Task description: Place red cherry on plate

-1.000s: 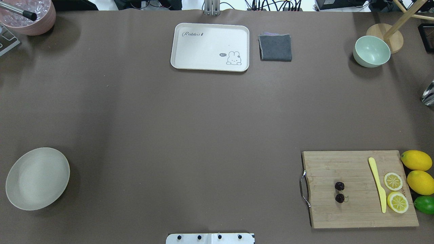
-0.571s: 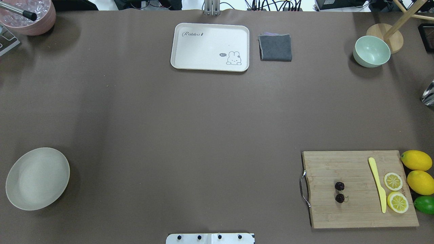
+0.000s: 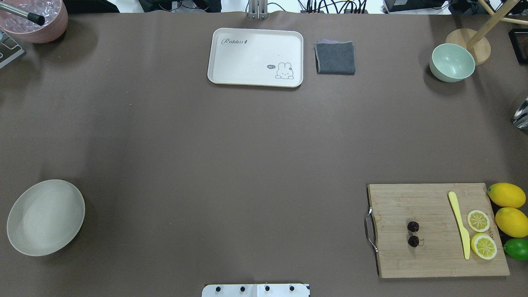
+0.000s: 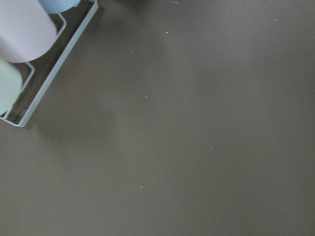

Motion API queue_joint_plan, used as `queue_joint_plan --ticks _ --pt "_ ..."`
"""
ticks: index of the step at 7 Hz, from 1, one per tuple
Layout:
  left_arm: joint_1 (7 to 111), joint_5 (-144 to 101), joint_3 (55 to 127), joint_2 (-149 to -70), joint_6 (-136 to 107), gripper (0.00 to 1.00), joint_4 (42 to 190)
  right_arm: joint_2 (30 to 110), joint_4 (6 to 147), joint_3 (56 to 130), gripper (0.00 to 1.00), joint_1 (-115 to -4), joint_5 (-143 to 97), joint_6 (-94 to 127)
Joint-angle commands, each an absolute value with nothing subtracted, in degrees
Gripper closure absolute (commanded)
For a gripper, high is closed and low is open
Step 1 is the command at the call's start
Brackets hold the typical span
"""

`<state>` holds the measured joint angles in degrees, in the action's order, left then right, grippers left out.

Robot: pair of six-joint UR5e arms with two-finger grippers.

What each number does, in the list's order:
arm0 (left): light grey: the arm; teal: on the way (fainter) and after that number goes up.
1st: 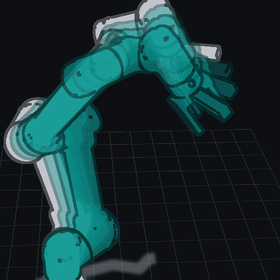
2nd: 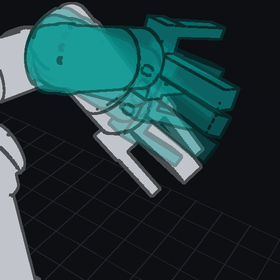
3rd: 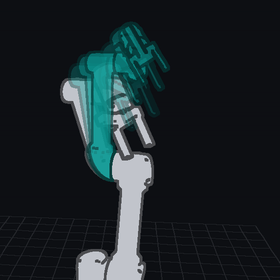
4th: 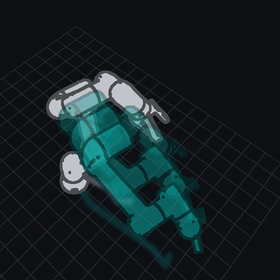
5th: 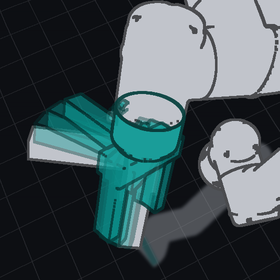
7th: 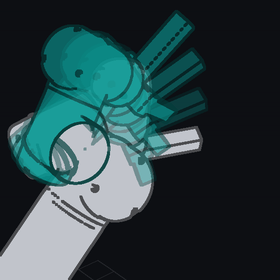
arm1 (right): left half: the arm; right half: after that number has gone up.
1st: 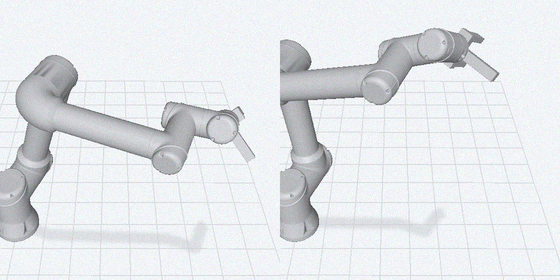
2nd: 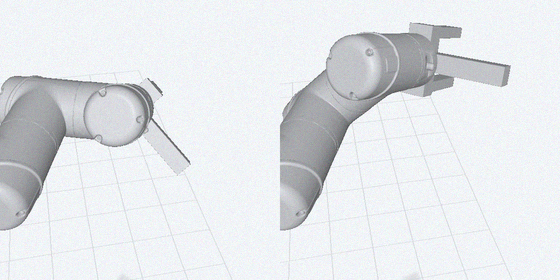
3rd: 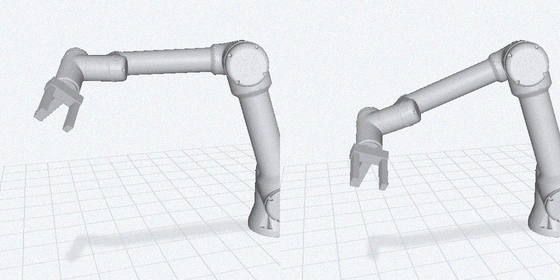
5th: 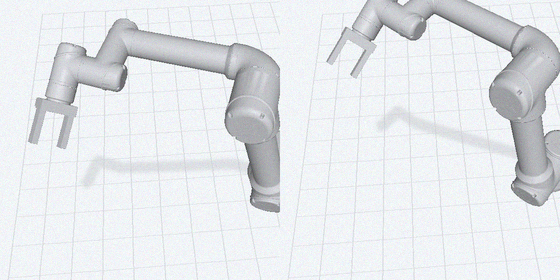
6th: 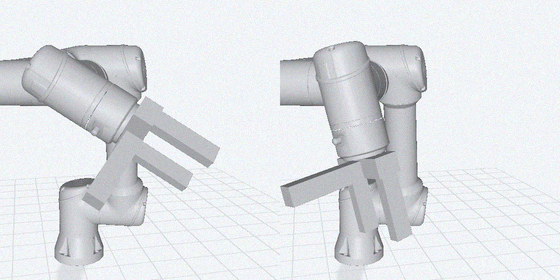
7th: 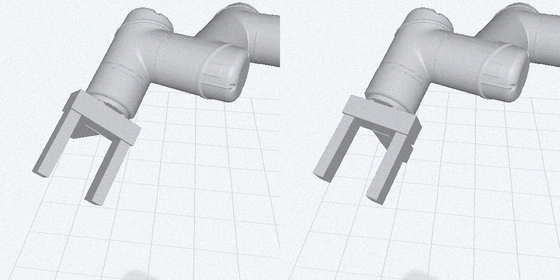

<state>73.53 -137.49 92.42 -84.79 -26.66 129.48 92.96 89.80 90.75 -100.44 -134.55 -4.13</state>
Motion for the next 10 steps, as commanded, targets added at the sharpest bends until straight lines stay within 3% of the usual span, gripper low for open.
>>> queue_joint_plan --ticks 1,2,3,5,6,8,10 --pt "62.0 -137.0 92.2 -78.7 -43.4 0.02 150.0 93.2 89.7 90.8 0.0 -100.4 -134.7 -4.1" --pt "58.5 -137.0 91.7 -77.4 -43.9 0.03 152.0 93.3 89.6 90.8 0.0 -100.4 -134.7 -4.0" --pt "56.3 -137.0 90.4 -77.3 -43.8 0.11 152.1 93.3 89.6 90.8 0.0 -100.4 -134.8 -4.1" --pt "54.1 -136.1 88.4 -77.3 -43.2 0.12 152.4 93.3 89.6 90.9 0.0 -100.5 -134.8 -4.1" --pt "53.5 -136.1 86.9 -77.3 -43.3 0.23 154.1 93.3 89.6 90.9 0.0 -100.4 -134.9 -4.2" --pt "53.5 -136.1 83.2 -77.3 -43.5 0.28 159.3 93.3 89.6 90.9 0.0 -100.5 -134.9 -4.2" --pt "53.4 -136.2 83.3 -77.3 -43.8 0.44 159.7 93.3 89.6 91.0 0.0 -100.5 -134.9 -4.2"
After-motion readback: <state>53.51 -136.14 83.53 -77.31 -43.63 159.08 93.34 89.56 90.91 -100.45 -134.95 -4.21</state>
